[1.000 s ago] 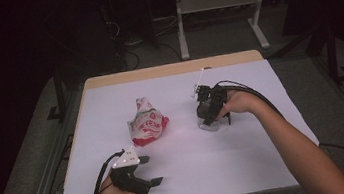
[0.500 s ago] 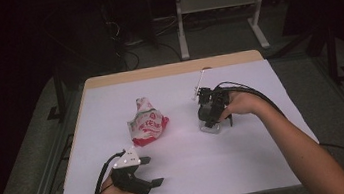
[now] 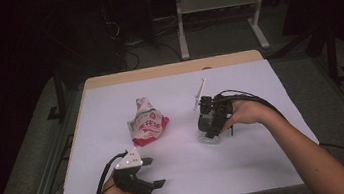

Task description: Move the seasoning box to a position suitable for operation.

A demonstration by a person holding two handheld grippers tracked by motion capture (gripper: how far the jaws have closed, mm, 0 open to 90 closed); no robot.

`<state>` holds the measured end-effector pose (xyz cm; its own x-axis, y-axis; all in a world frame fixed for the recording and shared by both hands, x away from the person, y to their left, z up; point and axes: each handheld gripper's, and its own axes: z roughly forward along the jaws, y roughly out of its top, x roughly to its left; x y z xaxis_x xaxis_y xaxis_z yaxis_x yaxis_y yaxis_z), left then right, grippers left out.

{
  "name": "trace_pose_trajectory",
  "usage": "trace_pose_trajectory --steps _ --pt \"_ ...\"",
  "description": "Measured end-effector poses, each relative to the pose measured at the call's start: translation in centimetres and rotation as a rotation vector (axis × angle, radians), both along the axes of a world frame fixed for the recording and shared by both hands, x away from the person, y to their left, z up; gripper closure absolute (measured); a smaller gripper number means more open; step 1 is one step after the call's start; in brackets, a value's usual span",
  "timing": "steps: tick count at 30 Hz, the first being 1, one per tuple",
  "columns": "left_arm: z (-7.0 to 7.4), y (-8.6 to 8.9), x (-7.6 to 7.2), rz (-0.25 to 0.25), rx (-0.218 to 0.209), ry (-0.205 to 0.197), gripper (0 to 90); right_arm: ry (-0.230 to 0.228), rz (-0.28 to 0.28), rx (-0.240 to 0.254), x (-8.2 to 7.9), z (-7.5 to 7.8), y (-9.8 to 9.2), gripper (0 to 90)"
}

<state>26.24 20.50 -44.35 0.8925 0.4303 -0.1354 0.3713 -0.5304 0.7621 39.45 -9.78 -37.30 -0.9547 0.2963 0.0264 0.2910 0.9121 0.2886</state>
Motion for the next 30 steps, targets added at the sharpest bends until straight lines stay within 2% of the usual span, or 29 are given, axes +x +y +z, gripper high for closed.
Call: trace_pose_trajectory --steps 10,21,30 --pt "0.0 -0.5 -0.2 -0.016 0.004 0.001 12.7 0.001 0.067 0.020 -2.8 0.4 0.5 15.0" --pt "0.0 -0.7 -0.2 -0.021 0.006 -0.003 12.7 0.011 0.140 0.013 -5.7 -0.1 1.3 15.0" --pt "-0.2 -0.8 -0.2 -0.021 0.005 0.003 12.7 -0.003 0.173 -0.030 -7.2 -1.0 2.1 15.0"
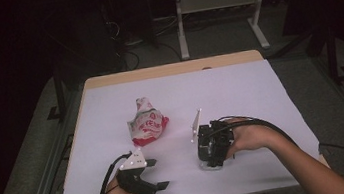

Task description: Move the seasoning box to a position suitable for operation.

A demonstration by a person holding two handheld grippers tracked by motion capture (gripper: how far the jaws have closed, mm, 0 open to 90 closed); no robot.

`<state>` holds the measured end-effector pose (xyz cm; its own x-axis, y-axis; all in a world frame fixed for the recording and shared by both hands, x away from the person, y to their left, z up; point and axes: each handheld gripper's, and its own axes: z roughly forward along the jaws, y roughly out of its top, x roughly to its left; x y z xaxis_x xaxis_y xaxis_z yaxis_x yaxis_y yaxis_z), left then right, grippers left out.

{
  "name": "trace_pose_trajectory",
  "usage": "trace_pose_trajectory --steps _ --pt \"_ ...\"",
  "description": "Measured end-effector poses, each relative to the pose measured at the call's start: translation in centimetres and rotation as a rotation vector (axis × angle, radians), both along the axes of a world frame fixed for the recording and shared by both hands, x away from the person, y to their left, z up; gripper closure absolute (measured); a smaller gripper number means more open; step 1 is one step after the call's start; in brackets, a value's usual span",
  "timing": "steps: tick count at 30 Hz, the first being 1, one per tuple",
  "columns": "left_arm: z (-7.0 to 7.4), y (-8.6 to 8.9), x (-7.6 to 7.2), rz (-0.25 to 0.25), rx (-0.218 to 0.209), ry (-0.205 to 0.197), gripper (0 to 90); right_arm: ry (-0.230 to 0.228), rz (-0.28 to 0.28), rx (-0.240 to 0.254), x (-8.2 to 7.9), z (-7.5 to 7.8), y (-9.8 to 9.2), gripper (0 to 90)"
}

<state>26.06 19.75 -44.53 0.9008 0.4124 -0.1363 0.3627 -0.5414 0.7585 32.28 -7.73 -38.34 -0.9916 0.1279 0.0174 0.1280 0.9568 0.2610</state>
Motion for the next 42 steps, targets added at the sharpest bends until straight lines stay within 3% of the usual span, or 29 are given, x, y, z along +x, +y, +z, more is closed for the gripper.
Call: trace_pose_trajectory --steps 10,14,20,26,32,42 --pt "-0.1 0.1 0.0 0.004 -0.001 0.010 12.7 -0.018 0.022 0.018 -0.3 -0.2 0.0 14.6" --pt "-0.2 0.0 0.0 -0.001 -0.001 0.011 12.7 -0.013 0.029 0.027 -0.4 -0.2 -0.2 7.7" --pt "-0.2 0.0 0.0 -0.003 -0.001 0.010 12.7 -0.023 0.015 0.047 -0.5 0.2 -0.9 6.8" --pt "-0.2 0.0 0.0 -0.004 0.001 0.009 12.7 -0.013 -0.003 0.108 -0.7 0.8 -2.5 5.1" --pt "-0.2 0.1 0.0 -0.008 0.006 0.007 12.7 -0.035 -0.047 0.151 -0.9 1.1 -4.6 5.1" --pt "-0.3 0.3 0.1 0.002 0.003 0.007 12.7 -0.031 -0.115 0.231 -1.5 0.7 -8.2 5.1"
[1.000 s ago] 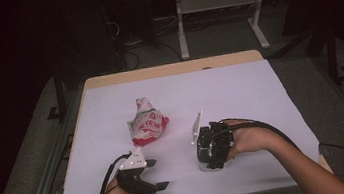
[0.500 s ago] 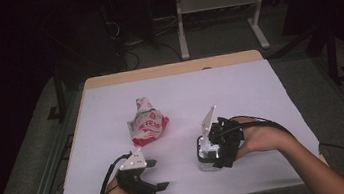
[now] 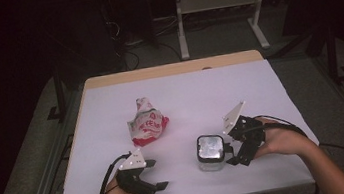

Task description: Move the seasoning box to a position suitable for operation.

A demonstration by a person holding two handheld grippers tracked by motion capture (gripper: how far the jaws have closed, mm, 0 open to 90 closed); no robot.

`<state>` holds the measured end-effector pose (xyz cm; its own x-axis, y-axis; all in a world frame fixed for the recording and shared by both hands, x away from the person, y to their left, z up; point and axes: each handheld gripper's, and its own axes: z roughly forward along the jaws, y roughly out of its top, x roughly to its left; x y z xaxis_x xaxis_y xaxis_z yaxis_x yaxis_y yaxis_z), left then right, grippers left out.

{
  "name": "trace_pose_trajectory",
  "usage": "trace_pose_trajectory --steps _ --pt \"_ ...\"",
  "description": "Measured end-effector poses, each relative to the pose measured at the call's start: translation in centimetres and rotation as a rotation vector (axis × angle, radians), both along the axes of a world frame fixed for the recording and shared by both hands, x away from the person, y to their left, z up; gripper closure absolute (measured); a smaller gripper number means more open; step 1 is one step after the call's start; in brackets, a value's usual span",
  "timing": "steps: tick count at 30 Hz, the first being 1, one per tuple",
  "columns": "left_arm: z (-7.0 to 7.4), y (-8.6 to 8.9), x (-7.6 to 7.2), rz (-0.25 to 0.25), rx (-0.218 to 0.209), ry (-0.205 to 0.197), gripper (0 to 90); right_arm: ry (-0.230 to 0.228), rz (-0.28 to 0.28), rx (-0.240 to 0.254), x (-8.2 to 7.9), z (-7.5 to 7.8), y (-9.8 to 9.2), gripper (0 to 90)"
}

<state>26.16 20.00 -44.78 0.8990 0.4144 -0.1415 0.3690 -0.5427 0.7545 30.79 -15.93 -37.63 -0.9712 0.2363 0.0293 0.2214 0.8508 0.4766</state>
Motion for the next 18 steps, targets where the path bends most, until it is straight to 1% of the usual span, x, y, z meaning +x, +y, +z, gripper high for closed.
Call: trace_pose_trajectory --steps 3,5,6,7,9,10,11,13,14,15,16,17,18 --pt "-0.1 0.0 0.0 0.002 -0.002 0.004 12.7 0.003 -0.026 0.016 -0.2 -0.5 -1.1 5.1" --pt "-0.1 0.0 0.0 0.005 -0.001 0.007 12.7 0.005 -0.046 0.040 -0.5 -0.8 -1.9 5.3" --pt "-0.1 0.1 0.0 0.003 0.001 0.003 12.7 0.011 -0.051 0.054 -0.6 -1.0 -2.3 5.3" --pt "-0.1 0.0 0.0 0.006 -0.004 0.001 12.7 0.022 -0.067 0.068 -0.9 -1.2 -2.6 5.7" --pt "-0.1 0.1 0.0 0.003 0.001 0.001 12.7 0.006 -0.095 0.085 -1.3 -1.5 -3.2 7.0" --pt "-0.1 0.1 0.0 0.003 0.002 0.001 12.7 0.007 -0.105 0.093 -1.4 -1.7 -3.4 9.0" --pt "-0.1 0.1 0.0 0.006 0.001 0.004 12.7 0.004 -0.122 0.112 -1.5 -1.9 -3.9 11.9" --pt "-0.1 0.2 0.0 0.009 -0.003 0.007 12.7 0.008 -0.154 0.149 -1.8 -2.1 -4.6 14.5" --pt "-0.1 0.2 0.0 0.011 -0.004 0.007 12.8 0.017 -0.183 0.172 -2.0 -2.3 -5.0 17.6" --pt "-0.1 0.2 0.0 0.013 -0.007 0.010 12.8 0.012 -0.194 0.187 -2.1 -2.4 -5.2 21.9" --pt "-0.1 0.2 -0.1 0.014 -0.008 0.011 12.8 0.025 -0.228 0.217 -2.3 -2.5 -5.6 24.9" --pt "-0.1 0.2 -0.1 0.014 -0.008 0.011 12.9 0.025 -0.228 0.217 -2.3 -2.5 -5.6 24.9" --pt "-0.1 0.3 -0.1 0.013 -0.006 0.007 12.9 0.012 -0.249 0.233 -2.4 -2.7 -6.2 28.7"
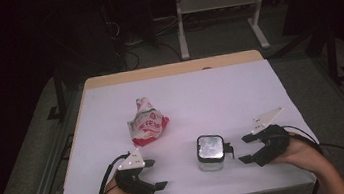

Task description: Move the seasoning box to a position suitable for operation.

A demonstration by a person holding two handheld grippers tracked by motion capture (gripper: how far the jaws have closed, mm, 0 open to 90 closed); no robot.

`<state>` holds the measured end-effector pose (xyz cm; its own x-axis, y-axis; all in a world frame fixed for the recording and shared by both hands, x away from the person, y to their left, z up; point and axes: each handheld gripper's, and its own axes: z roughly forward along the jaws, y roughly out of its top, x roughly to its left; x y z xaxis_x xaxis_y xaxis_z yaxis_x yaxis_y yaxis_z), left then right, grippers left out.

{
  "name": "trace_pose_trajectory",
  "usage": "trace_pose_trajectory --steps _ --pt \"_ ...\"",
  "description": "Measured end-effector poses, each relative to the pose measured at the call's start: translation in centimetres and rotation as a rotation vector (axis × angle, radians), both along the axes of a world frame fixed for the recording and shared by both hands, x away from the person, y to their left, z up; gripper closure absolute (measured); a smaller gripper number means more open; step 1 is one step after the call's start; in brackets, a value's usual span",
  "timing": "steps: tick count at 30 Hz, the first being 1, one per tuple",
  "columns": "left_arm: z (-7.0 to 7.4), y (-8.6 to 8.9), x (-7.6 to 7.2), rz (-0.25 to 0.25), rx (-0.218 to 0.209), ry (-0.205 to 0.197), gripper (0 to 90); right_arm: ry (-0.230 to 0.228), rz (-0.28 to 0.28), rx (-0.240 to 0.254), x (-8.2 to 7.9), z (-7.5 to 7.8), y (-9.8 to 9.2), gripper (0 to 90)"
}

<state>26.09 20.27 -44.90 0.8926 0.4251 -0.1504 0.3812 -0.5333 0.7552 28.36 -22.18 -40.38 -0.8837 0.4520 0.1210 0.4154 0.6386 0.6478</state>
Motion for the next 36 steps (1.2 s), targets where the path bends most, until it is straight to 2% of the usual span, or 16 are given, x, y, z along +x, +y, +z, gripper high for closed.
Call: trace_pose_trajectory --steps 2,6,10,11,15,18,20,29,36 --pt "0.0 0.1 -0.1 0.005 0.001 0.002 12.9 -0.013 -0.032 0.044 -0.2 -0.3 -0.8 36.7" --pt "0.0 0.2 -0.1 0.015 -0.007 -0.002 13.0 -0.034 -0.080 0.097 -0.9 -0.9 -1.7 50.1" --pt "0.1 0.3 -0.1 0.021 -0.007 -0.009 13.1 -0.046 -0.076 0.144 -1.9 -1.4 -2.0 66.4" --pt "0.1 0.3 -0.1 0.020 -0.004 -0.012 13.1 -0.048 -0.083 0.155 -2.1 -1.6 -2.0 74.1" --pt "0.1 0.4 -0.2 0.018 -0.002 -0.017 13.4 -0.023 -0.052 0.189 -2.1 -2.2 -1.8 89.5" --pt "0.0 0.4 -0.2 0.018 -0.006 -0.017 13.5 -0.005 0.003 0.202 -2.2 -2.5 -1.6 89.8" --pt "-0.1 0.4 -0.1 0.023 -0.014 -0.012 13.5 -0.015 0.018 0.204 -2.3 -2.6 -1.2 89.7" --pt "-0.1 0.0 -0.3 0.013 -0.025 -0.018 13.5 -0.036 0.033 0.258 -2.5 -2.6 0.2 89.8" --pt "-0.2 0.0 -0.3 0.025 -0.029 -0.017 13.4 -0.043 0.033 0.253 -2.5 -3.1 1.0 89.7"
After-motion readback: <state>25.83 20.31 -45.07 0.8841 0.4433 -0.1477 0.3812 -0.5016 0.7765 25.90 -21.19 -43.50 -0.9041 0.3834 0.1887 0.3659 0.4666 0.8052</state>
